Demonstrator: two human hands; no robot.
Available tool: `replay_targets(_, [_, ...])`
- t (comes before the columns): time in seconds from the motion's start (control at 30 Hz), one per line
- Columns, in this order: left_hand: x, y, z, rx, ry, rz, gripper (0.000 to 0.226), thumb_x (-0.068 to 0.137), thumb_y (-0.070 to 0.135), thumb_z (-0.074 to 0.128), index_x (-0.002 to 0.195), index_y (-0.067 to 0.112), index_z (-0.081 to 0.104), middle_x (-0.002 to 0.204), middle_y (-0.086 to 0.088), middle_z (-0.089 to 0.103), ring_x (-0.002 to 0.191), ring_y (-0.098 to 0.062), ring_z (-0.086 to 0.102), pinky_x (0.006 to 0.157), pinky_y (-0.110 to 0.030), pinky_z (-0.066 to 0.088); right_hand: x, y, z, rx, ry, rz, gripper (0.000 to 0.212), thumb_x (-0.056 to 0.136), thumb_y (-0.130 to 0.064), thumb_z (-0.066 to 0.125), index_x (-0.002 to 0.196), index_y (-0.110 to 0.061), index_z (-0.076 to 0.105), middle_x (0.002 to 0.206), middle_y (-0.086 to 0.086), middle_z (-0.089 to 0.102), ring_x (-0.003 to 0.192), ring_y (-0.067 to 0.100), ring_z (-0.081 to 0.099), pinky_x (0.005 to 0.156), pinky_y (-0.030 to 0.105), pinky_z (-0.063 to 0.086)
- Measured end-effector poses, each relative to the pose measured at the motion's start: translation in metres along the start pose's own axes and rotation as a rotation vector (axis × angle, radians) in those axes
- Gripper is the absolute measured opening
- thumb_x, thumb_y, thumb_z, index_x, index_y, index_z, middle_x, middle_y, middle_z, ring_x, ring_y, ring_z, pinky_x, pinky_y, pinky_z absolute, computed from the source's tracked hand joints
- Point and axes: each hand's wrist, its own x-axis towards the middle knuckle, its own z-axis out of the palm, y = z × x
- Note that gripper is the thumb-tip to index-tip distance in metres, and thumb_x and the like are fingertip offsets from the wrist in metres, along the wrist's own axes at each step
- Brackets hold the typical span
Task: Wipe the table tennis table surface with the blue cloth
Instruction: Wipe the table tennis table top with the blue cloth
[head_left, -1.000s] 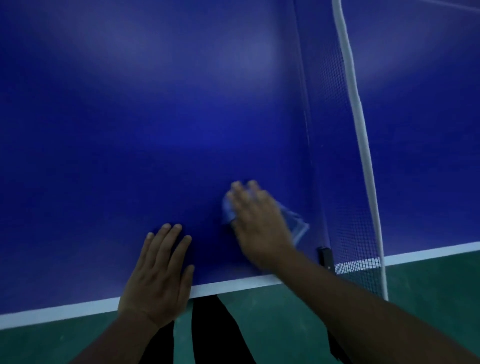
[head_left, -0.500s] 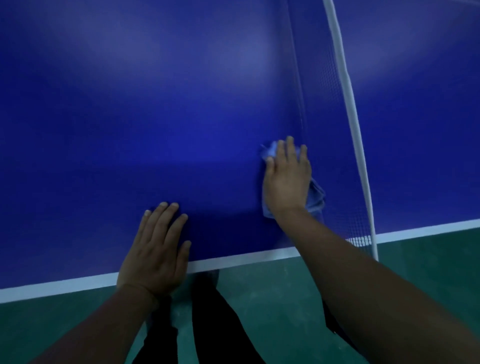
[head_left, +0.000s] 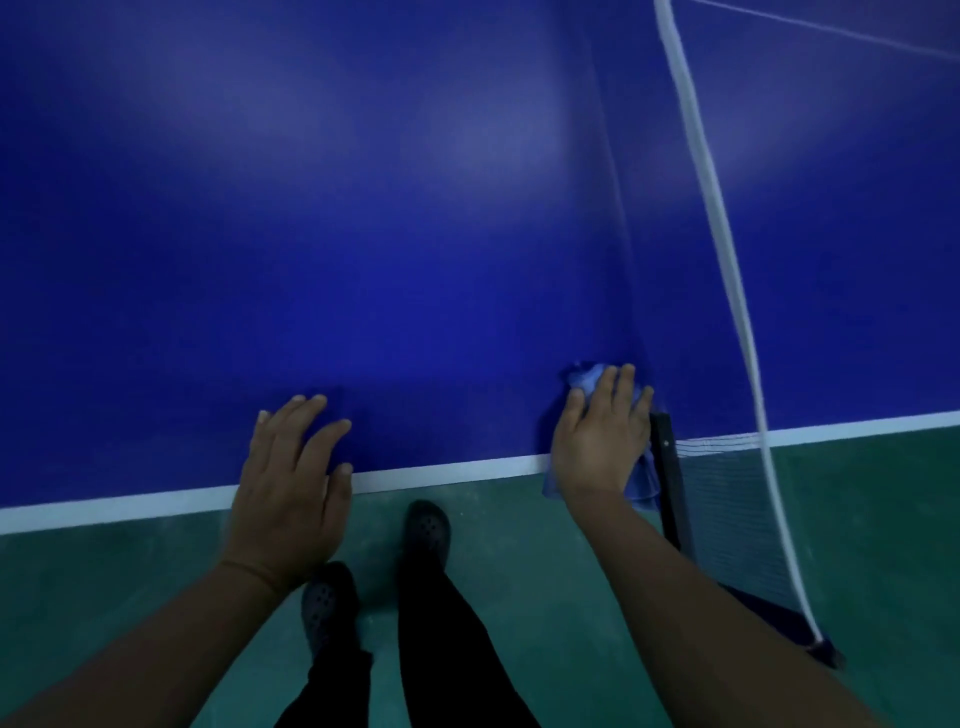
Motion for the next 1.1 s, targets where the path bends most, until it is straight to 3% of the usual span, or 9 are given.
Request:
replay_targets(0.1, [-0.026, -0.031, -0.019, 0.012, 0.031, -0.114, 0.047, 0.094, 0.027, 0.04, 0.126, -0.002, 0.059, 0.142, -0.023, 0.046, 0.139, -0.041, 0.036, 0.125, -0.044, 0.008, -0.002, -0.038, 0.0, -0.009, -0.002, -0.007, 0.06, 0.106, -0.041, 0.027, 0.158, -0.011, 0.02, 0.166, 0.006, 0.011, 0.151, 0.035, 0.006, 0.119, 0.051, 0.016])
replay_targets(0.27, [-0.062, -0.074, -0.038, 0.007, 0.089, -0.244, 0.049, 0.095, 0.03, 0.04, 0.128, -0.001, 0.057, 0.144, -0.022, 0.043, 0.139, -0.042, 0.036, 0.121, -0.056, 0.015, -0.045, -0.141, 0.025, -0.081, -0.054, -0.346, 0.061, 0.105, -0.044, 0.022, 0.158, -0.014, 0.017, 0.167, 0.005, 0.007, 0.151, 0.036, 0.002, 0.121, 0.049, 0.012])
replay_targets(0.4, [-0.08, -0.097, -0.053, -0.029, 0.162, -0.299, 0.047, 0.093, 0.027, 0.044, 0.128, -0.002, 0.057, 0.143, -0.023, 0.043, 0.136, -0.043, 0.036, 0.115, -0.062, 0.026, -0.124, -0.213, 0.055, -0.125, -0.151, -0.843, 0.057, 0.105, -0.042, 0.028, 0.155, -0.016, 0.028, 0.164, 0.005, 0.019, 0.15, 0.037, 0.013, 0.119, 0.05, 0.02])
replay_targets(0.5, [-0.093, -0.112, -0.063, -0.045, 0.201, -0.307, 0.045, 0.093, 0.025, 0.045, 0.127, -0.002, 0.057, 0.142, -0.024, 0.043, 0.134, -0.044, 0.038, 0.111, -0.063, 0.03, -0.15, -0.206, 0.06, -0.255, -0.235, -1.231, 0.055, 0.101, -0.041, 0.029, 0.149, -0.018, 0.041, 0.158, 0.002, 0.036, 0.145, 0.035, 0.03, 0.113, 0.049, 0.033])
replay_targets(0.57, [-0.101, -0.121, -0.07, -0.062, 0.205, -0.312, 0.044, 0.094, 0.026, 0.045, 0.127, -0.001, 0.057, 0.142, -0.023, 0.043, 0.135, -0.043, 0.037, 0.109, -0.065, 0.032, -0.122, -0.2, 0.059, -0.299, -0.218, -1.184, 0.058, 0.098, -0.038, 0.024, 0.149, -0.016, 0.043, 0.157, 0.004, 0.038, 0.143, 0.038, 0.033, 0.111, 0.052, 0.036])
replay_targets(0.7, [-0.113, -0.137, -0.08, -0.072, 0.208, -0.324, 0.043, 0.093, 0.026, 0.045, 0.127, 0.001, 0.057, 0.144, -0.02, 0.041, 0.135, -0.041, 0.038, 0.104, -0.068, 0.036, -0.06, -0.232, 0.052, -0.208, -0.071, -0.616, 0.066, 0.102, -0.045, 0.007, 0.155, -0.014, 0.03, 0.164, 0.005, 0.022, 0.149, 0.037, 0.017, 0.118, 0.05, 0.024])
replay_targets(0.77, [-0.117, -0.141, -0.084, -0.084, 0.202, -0.334, 0.043, 0.093, 0.027, 0.045, 0.127, 0.002, 0.057, 0.145, -0.018, 0.04, 0.135, -0.041, 0.038, 0.105, -0.066, 0.037, -0.064, -0.271, 0.054, -0.12, -0.062, -0.507, 0.06, 0.105, -0.047, 0.018, 0.157, -0.017, 0.023, 0.165, 0.003, 0.015, 0.151, 0.035, 0.01, 0.12, 0.048, 0.019])
replay_targets(0.97, [-0.127, -0.15, -0.081, -0.088, 0.209, -0.314, 0.043, 0.091, 0.023, 0.048, 0.129, 0.003, 0.057, 0.141, -0.021, 0.042, 0.132, -0.042, 0.041, 0.109, -0.063, 0.033, -0.172, -0.31, 0.085, -0.152, -0.172, -1.191, 0.053, 0.103, -0.047, 0.036, 0.151, -0.025, 0.04, 0.161, -0.001, 0.031, 0.148, 0.033, 0.022, 0.113, 0.047, 0.025])
replay_targets(1.1, [-0.134, -0.141, -0.079, -0.088, 0.178, -0.259, 0.044, 0.09, 0.024, 0.048, 0.125, 0.0, 0.058, 0.14, -0.022, 0.044, 0.133, -0.043, 0.042, 0.117, -0.057, 0.025, -0.181, -0.241, 0.079, -0.167, -0.179, -1.151, 0.057, 0.1, -0.049, 0.022, 0.149, -0.027, 0.043, 0.159, -0.005, 0.035, 0.148, 0.028, 0.026, 0.109, 0.046, 0.032])
